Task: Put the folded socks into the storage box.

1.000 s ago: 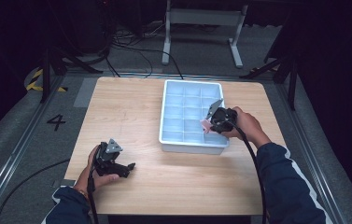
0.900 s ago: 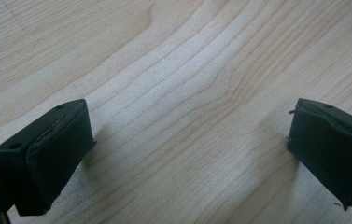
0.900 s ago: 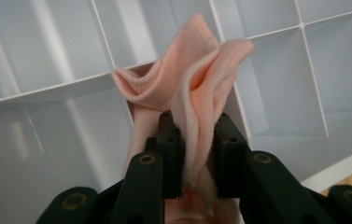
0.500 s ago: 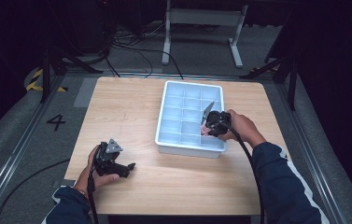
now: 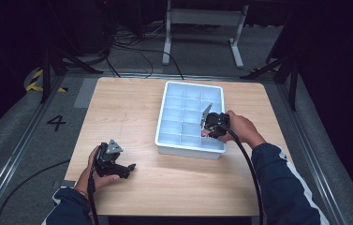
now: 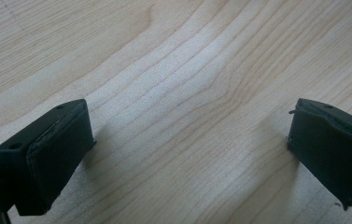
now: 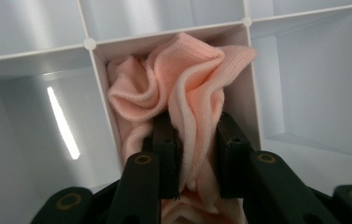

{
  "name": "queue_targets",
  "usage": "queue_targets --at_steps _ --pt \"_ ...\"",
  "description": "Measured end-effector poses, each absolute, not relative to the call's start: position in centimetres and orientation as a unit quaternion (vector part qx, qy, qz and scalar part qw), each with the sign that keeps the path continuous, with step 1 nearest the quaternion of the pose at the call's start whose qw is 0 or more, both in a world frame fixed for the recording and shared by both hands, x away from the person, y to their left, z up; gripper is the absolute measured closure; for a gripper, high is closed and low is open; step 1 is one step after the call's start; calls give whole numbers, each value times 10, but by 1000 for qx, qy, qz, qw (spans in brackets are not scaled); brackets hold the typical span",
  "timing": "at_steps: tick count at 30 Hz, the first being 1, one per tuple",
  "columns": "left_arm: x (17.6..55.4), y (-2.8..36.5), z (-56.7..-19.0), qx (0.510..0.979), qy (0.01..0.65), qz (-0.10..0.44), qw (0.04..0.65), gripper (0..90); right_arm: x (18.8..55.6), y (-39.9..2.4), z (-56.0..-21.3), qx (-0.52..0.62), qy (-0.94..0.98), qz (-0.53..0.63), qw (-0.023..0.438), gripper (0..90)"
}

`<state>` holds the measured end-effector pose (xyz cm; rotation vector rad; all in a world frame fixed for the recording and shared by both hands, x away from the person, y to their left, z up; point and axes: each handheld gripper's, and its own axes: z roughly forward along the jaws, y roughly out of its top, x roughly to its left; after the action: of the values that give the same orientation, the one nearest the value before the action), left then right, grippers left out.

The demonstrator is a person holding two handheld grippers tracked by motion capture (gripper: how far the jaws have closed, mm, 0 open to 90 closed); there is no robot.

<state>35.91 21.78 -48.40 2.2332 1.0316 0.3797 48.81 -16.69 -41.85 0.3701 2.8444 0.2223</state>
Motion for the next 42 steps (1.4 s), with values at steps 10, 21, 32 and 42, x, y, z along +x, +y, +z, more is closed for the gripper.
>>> queue_targets --at_steps 10,21,32,42 --pt "359 218 -484 850 393 144 320 4 488 -180 -412 145 973 126 128 651" --pt "359 218 -484 850 391 147 320 4 484 -194 -401 164 963 167 136 555" --pt "359 218 -484 849 394 144 321 4 480 -200 -392 176 953 202 140 503" --pt "359 218 -484 850 393 144 320 4 478 -194 -397 160 958 200 131 841"
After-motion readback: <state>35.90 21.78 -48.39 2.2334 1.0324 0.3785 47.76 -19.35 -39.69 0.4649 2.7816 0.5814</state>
